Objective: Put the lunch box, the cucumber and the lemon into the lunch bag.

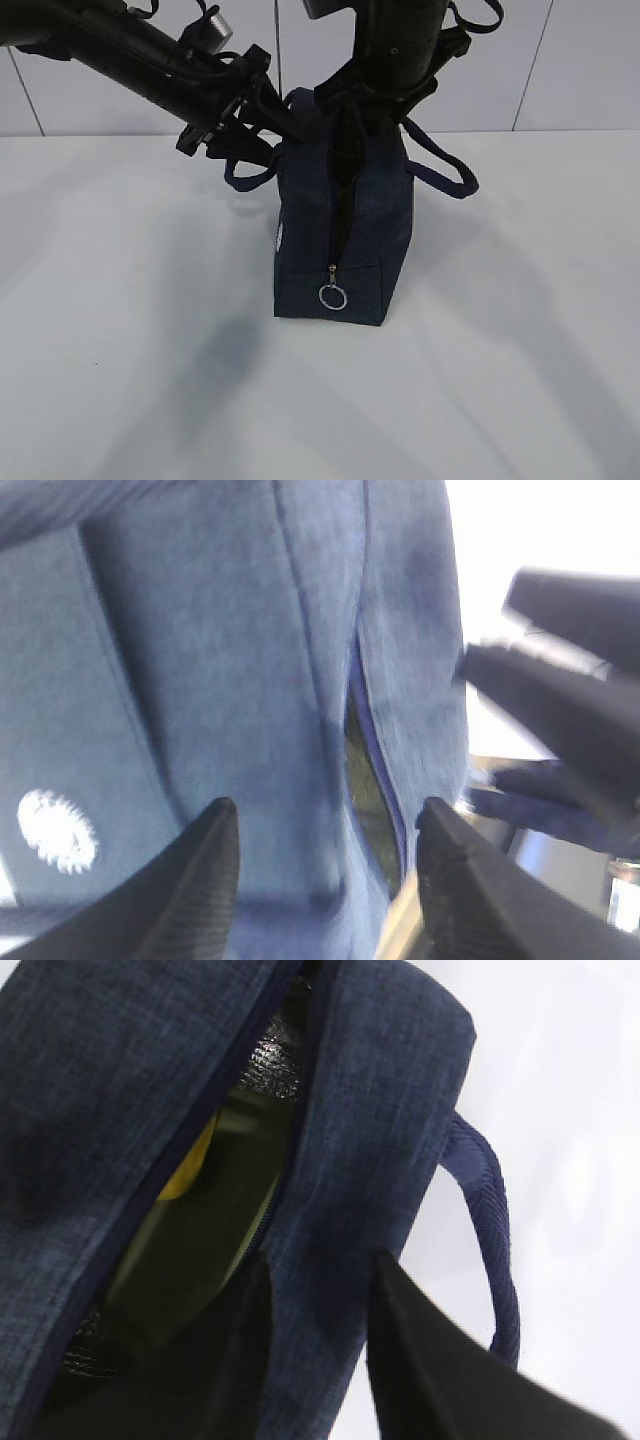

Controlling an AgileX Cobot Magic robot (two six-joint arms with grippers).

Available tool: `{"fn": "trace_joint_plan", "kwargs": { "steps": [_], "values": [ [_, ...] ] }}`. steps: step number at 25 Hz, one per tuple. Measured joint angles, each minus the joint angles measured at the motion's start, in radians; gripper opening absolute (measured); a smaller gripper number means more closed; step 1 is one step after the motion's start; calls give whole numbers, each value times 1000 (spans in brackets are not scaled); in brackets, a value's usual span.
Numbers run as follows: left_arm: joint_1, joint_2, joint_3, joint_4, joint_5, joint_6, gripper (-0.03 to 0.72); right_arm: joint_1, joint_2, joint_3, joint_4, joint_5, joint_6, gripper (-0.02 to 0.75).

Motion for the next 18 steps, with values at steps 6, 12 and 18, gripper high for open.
{"fn": "trace_joint_plan", "kwargs": {
  "steps": [6, 12, 18],
  "values": [
    [26, 0, 0, -76, 56, 0, 412, 0, 0, -24, -2, 11, 0, 322],
    [77, 0, -34, -90, 96, 0, 411, 0, 0, -115, -4, 21, 0, 370],
    [93, -42, -63, 8, 103, 0, 330, 0, -38, -143, 25, 27, 0, 377]
  ]
}}
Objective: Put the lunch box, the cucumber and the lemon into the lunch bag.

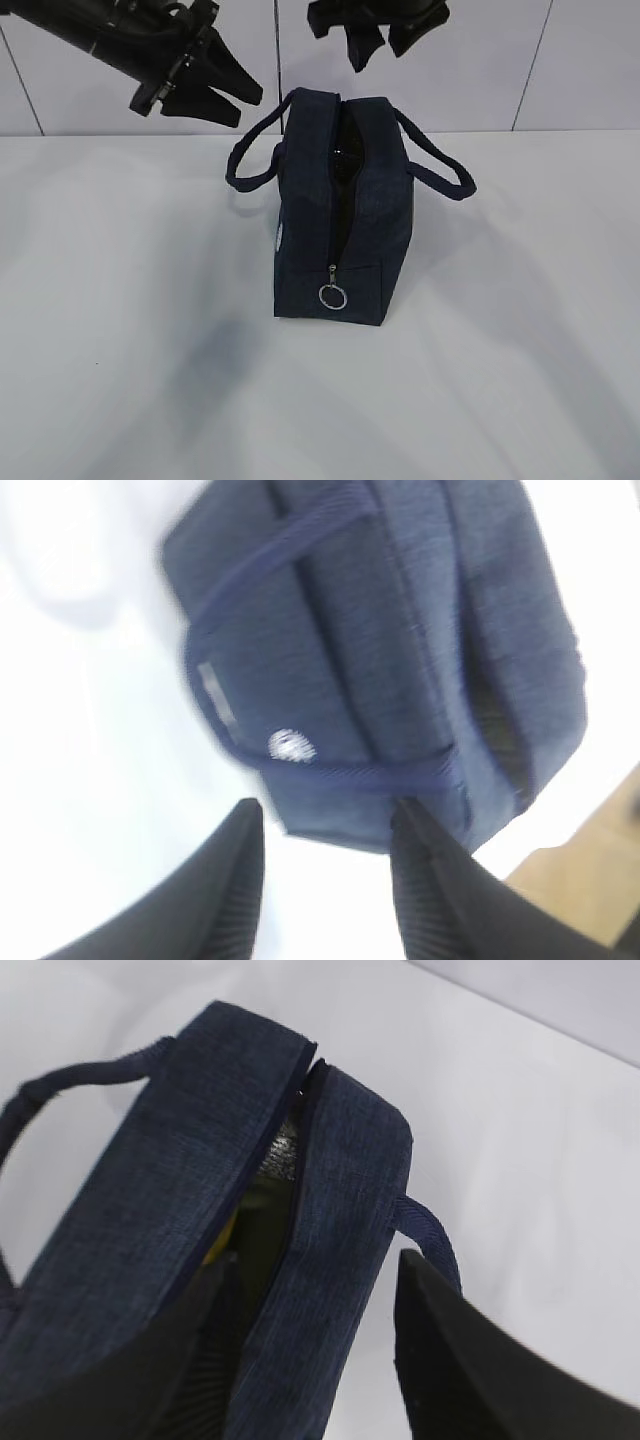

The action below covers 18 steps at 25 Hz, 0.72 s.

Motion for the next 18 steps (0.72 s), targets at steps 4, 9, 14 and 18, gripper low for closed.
{"fn": "trace_joint_plan", "kwargs": {
  "steps": [4, 9, 14, 18],
  "values": [
    [0, -73, -2, 169, 9, -23, 309, 0, -72, 0, 19, 2, 0, 377],
    [0, -167, -2, 353, 21, -82, 297, 0, -165, -3, 99, 6, 0, 377],
    [1, -263, -2, 416, 29, -138, 265, 0, -250, -3, 135, 13, 0, 377],
    [-13, -337, -2, 465, 32, -158, 256, 0, -327, -3, 161, 15, 0, 377]
  ]
}}
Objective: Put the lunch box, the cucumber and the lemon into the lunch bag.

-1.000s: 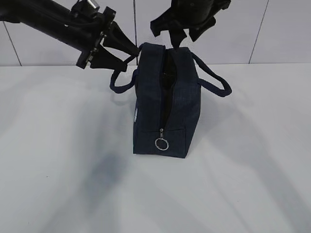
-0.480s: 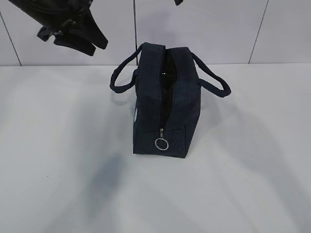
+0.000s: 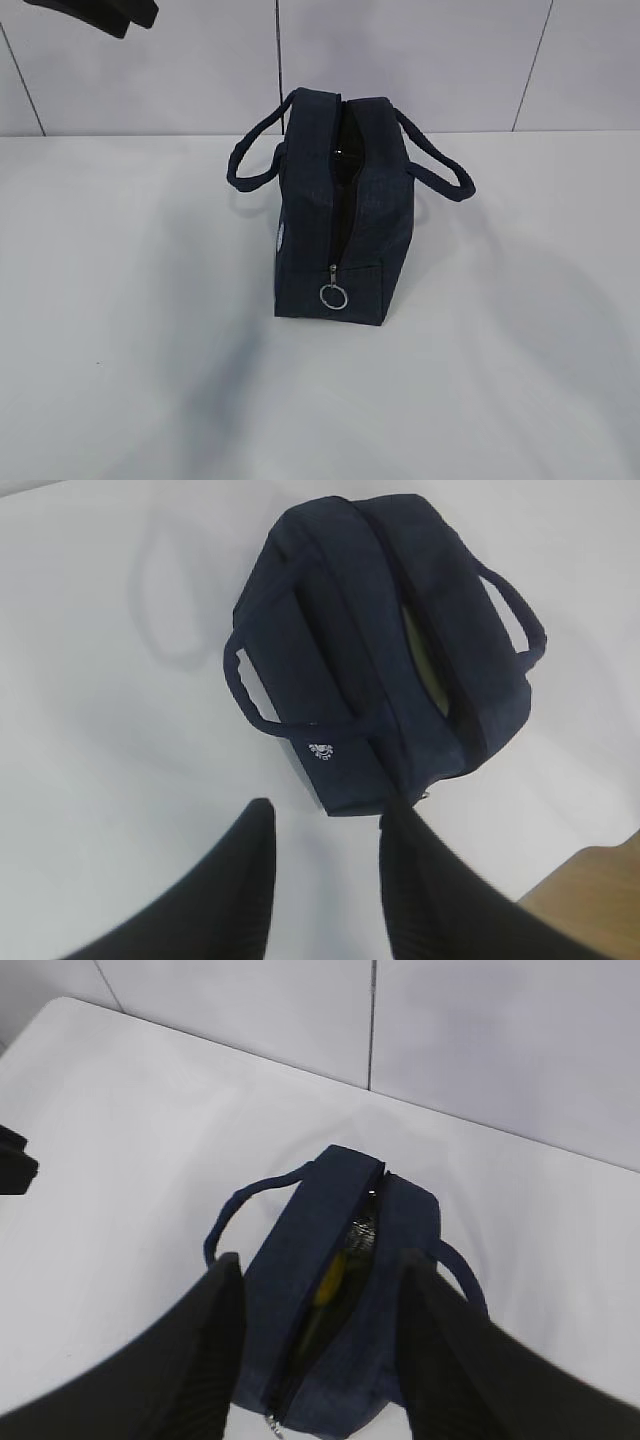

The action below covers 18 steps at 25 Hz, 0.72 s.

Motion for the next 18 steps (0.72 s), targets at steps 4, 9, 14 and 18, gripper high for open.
{"fn": "trace_joint_plan", "kwargs": {
  "steps": [4, 9, 14, 18],
  "values": [
    [-43, -71, 0, 80, 7, -18, 255, 0, -97, 66, 44, 2, -4, 377],
    [-79, -146, 0, 124, 18, -23, 255, 0, -224, 235, 51, 2, -29, 377],
    [-87, -200, 0, 135, 20, -24, 255, 0, -354, 449, 53, 2, -34, 375],
    [-87, -227, 0, 149, 22, -26, 252, 0, -478, 645, 49, -20, -34, 375]
  ]
}}
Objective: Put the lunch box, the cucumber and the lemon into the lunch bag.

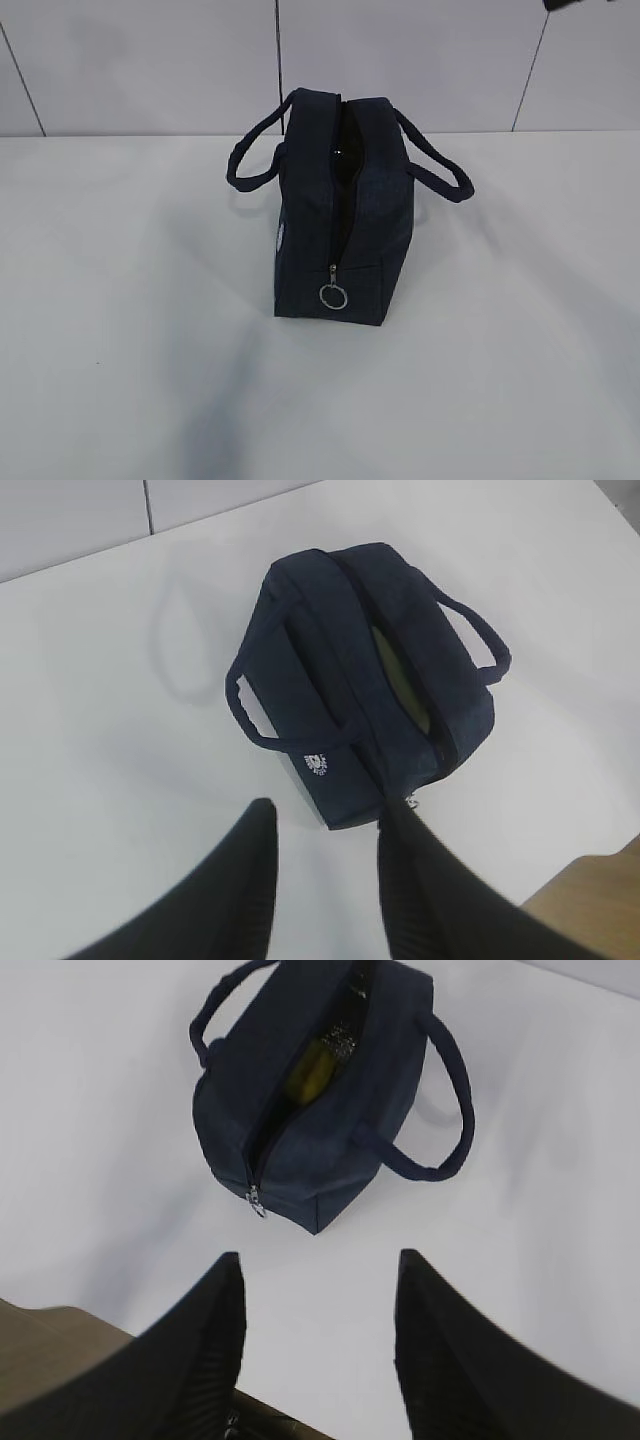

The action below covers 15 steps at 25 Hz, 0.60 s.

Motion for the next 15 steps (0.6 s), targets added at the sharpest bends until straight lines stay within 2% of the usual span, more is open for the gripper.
{"fn": "trace_joint_plan", "kwargs": {
  "steps": [7, 11, 15],
  "values": [
    [0, -56, 2, 9, 0, 0, 246, 0, -212, 324, -29, -254, -7, 375],
    [0, -132, 87, 7, 0, 0, 246, 0, -300, 510, -42, -429, -9, 373],
    [0, -222, 184, -2, 1, 0, 246, 0, -372, 709, -42, -683, -9, 372]
  ]
}}
